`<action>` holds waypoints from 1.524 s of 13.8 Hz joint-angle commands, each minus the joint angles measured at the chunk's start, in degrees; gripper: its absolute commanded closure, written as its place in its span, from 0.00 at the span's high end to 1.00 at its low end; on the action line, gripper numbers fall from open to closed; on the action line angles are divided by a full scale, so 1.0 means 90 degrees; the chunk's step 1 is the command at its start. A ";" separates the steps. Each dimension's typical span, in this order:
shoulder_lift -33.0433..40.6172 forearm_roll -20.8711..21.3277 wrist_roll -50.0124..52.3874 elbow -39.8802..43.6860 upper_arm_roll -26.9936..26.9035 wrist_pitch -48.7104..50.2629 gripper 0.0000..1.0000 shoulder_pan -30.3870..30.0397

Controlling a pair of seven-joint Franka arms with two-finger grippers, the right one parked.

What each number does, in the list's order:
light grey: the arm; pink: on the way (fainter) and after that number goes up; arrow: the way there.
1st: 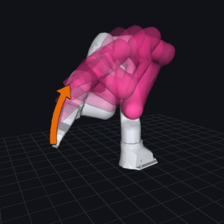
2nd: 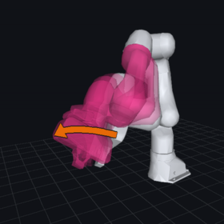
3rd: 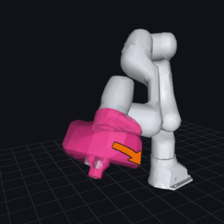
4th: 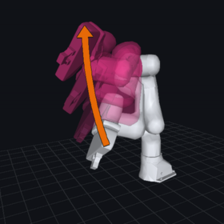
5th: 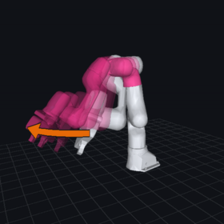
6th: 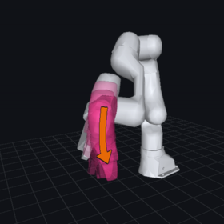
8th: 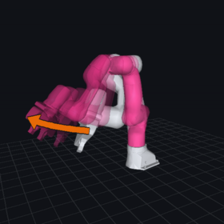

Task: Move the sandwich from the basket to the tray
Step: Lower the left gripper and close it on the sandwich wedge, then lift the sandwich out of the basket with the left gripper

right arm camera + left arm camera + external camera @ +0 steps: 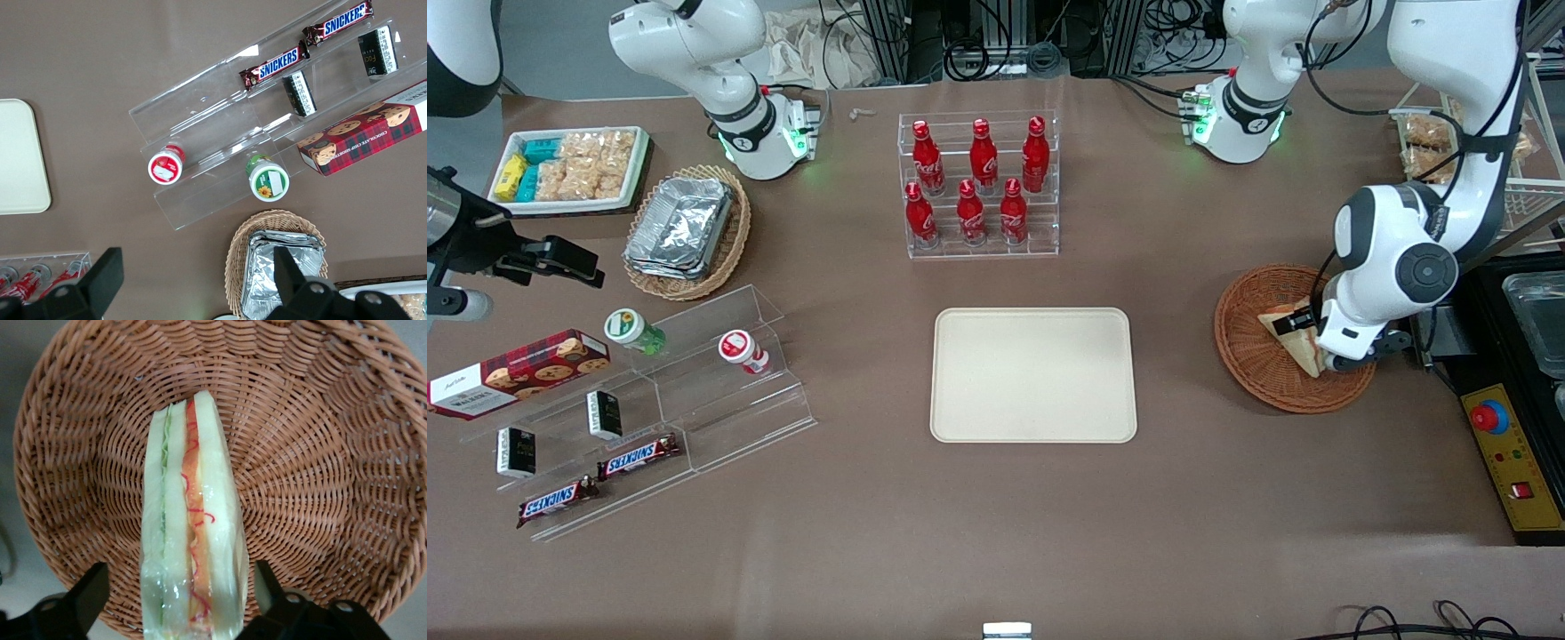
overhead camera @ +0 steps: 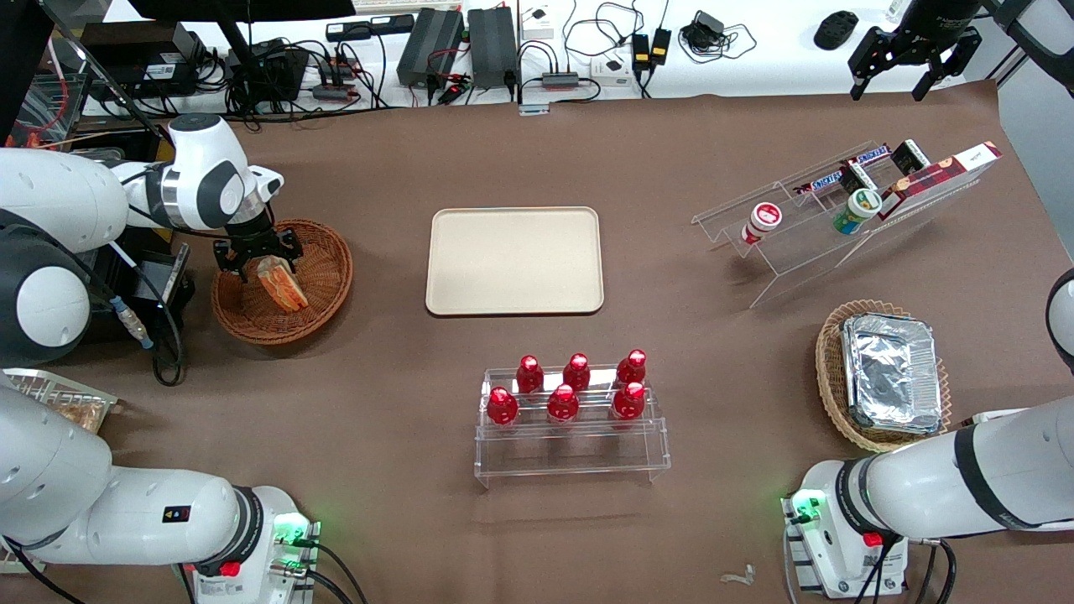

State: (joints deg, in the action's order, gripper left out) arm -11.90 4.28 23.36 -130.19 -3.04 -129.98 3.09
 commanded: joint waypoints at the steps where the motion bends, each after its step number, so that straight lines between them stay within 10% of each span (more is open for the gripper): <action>1: 0.0043 -0.0045 0.0343 -0.0036 0.0025 -0.0118 0.73 0.0028; 7: 0.0043 -0.0036 0.0852 0.0168 0.0064 -0.0030 0.06 0.0194; 21: -0.0592 -0.0055 0.0159 0.4913 0.0230 0.4569 0.01 0.0341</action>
State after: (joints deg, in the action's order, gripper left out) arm -14.52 4.27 26.85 -91.90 -0.96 -92.18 5.79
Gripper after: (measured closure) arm 0.846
